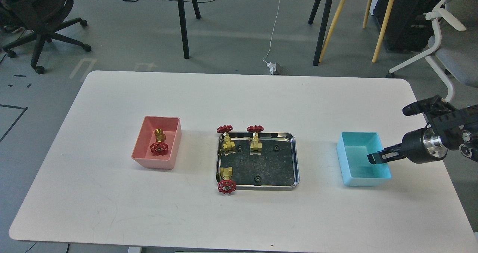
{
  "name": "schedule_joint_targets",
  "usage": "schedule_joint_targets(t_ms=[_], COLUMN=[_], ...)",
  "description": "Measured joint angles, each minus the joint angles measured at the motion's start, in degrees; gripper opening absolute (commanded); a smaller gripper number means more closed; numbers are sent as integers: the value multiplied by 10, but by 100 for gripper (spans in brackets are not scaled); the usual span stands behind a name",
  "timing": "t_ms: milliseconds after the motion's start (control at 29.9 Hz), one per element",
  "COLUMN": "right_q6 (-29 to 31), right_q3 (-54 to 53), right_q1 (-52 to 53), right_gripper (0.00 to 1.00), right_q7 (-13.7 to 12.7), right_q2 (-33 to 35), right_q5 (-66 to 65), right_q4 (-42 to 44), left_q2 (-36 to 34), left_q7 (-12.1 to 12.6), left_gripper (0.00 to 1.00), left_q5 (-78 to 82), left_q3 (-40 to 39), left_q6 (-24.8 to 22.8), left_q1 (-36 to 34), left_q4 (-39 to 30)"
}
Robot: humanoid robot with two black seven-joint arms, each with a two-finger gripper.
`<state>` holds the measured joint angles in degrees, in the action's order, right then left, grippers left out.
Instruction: Place valve in pink box and gear in blue box
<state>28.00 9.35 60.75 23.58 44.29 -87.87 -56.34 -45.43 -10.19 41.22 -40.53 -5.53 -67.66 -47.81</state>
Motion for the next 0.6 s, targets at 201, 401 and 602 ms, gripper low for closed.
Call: schedule_joint_targets(t_ms=[201, 401, 602], right_q6=[0, 0, 0], right_q3=[-34, -53, -152], right_q1=[-1, 8, 21], right_gripper=[84, 89, 91], right_q7=[-5, -9, -9], right_q2=[-6, -8, -4], right_q5=[40, 73, 141], right_q4=[2, -3, 23], left_q2=[0, 0, 3], left_q7=[0, 0, 8], left_gripper=[100, 100, 100], left_q5=[0, 3, 4], left_q3=[2, 3, 3], left_q6=[0, -1, -4], left_q1=[0, 1, 1], left_q4=[0, 0, -3])
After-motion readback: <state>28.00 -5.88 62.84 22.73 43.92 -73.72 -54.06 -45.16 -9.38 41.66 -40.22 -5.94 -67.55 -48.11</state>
